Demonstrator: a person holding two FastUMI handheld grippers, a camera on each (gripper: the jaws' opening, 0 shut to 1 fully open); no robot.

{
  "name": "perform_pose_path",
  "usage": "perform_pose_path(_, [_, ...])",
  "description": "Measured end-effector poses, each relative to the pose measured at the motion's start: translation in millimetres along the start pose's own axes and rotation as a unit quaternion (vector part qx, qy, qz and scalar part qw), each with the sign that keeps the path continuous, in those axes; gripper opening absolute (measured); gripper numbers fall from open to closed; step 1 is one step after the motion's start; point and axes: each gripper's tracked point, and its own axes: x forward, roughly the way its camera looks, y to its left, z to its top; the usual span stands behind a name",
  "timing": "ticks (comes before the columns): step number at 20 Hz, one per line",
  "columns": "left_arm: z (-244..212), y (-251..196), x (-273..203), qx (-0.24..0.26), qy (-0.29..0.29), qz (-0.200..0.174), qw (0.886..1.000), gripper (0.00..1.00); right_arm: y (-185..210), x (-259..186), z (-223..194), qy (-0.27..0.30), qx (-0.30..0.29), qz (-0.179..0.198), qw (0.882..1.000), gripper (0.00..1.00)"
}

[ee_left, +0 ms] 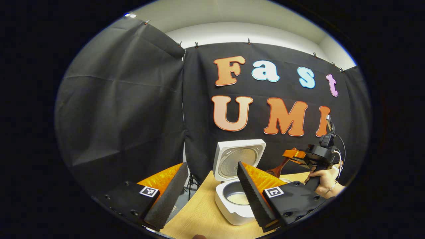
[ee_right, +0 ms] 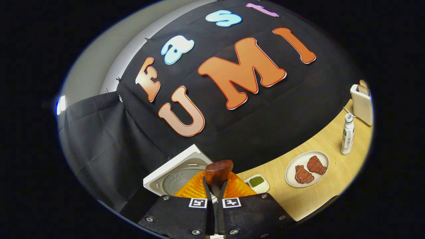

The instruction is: Close the left gripper, press the button to open the rice cooker; take a wooden spoon from the chopstick holder with the right hand, scoop a spoonful of rice and pour it into the rice cooker, then put the wooden spoon back into the chopstick holder.

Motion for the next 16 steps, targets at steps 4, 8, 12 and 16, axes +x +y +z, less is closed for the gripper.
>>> perform_pose_path(4, [0, 3, -1, -0.001, 0.000, 0.004, 1.000, 1.00, 7, 0, -2, 0.000, -0.013, 0.007, 1.000, 0.02])
perform_pose_path(8, [0, 4, -3, -0.002, 0.000, 0.005, 1.000, 1.00, 14, -1, 1, -0.010, -0.058, 0.011, 0.998, 0.02])
perform_pose_path(12, [-2, 4, -2, -0.004, 0.003, 0.005, 1.000, 1.00, 22, -3, 1, -0.012, -0.084, 0.019, 0.996, 0.02])
perform_pose_path(16, [-2, 5, -2, -0.005, 0.005, 0.005, 1.000, 1.00, 32, -6, 0, -0.016, -0.120, 0.031, 0.992, 0.02])
